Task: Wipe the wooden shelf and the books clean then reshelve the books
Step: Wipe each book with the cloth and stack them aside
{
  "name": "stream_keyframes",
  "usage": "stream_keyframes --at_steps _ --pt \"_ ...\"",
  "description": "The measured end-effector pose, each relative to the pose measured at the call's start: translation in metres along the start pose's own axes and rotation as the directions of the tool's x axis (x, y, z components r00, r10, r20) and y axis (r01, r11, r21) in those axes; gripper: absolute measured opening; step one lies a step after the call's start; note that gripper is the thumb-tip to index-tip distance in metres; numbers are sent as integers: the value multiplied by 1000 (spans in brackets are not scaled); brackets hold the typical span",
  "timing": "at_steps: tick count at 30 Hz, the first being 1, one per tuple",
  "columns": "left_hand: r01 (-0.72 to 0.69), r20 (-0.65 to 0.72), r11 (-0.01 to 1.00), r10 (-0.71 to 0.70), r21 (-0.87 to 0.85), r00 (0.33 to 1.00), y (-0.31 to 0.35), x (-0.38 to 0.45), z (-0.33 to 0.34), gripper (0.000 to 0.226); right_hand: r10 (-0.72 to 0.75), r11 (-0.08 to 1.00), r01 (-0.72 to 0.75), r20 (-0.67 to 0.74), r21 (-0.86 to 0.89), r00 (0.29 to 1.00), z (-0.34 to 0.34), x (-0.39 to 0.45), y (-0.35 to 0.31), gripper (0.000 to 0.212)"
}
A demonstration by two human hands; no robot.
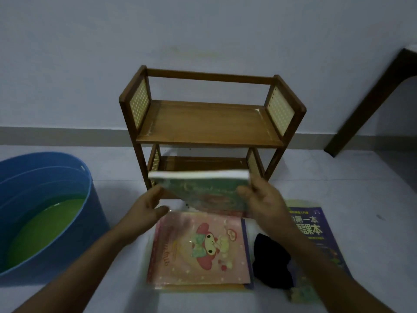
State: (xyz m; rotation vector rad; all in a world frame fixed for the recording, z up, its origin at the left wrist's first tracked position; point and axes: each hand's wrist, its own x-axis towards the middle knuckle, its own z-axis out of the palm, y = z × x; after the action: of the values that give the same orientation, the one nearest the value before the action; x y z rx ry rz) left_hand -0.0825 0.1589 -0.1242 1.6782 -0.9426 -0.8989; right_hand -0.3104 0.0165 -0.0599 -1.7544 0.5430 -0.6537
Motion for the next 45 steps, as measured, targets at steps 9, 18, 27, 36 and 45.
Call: stream_keyframes --at_steps 9,18,27,36,45 --pt "-81 -196 996 72 -39 978 7 -4 25 18 68 943 -39 -76 331 995 -7 16 24 43" --pt "25 -230 999 -18 28 973 -19 -16 38 18 259 962 -246 -108 120 960 23 -15 95 34" --pt "202 87 975 -194 -93 977 59 12 149 33 138 954 -263 -565 -145 813 -78 -48 80 45" --pt "58 460 993 -100 105 883 37 67 292 32 402 576 -727 -644 -374 650 -204 -85 139 47" --pt "-252 558 723 -217 643 801 -37 91 296 83 528 485 -778 -574 -400 625 -204 -90 194 21"
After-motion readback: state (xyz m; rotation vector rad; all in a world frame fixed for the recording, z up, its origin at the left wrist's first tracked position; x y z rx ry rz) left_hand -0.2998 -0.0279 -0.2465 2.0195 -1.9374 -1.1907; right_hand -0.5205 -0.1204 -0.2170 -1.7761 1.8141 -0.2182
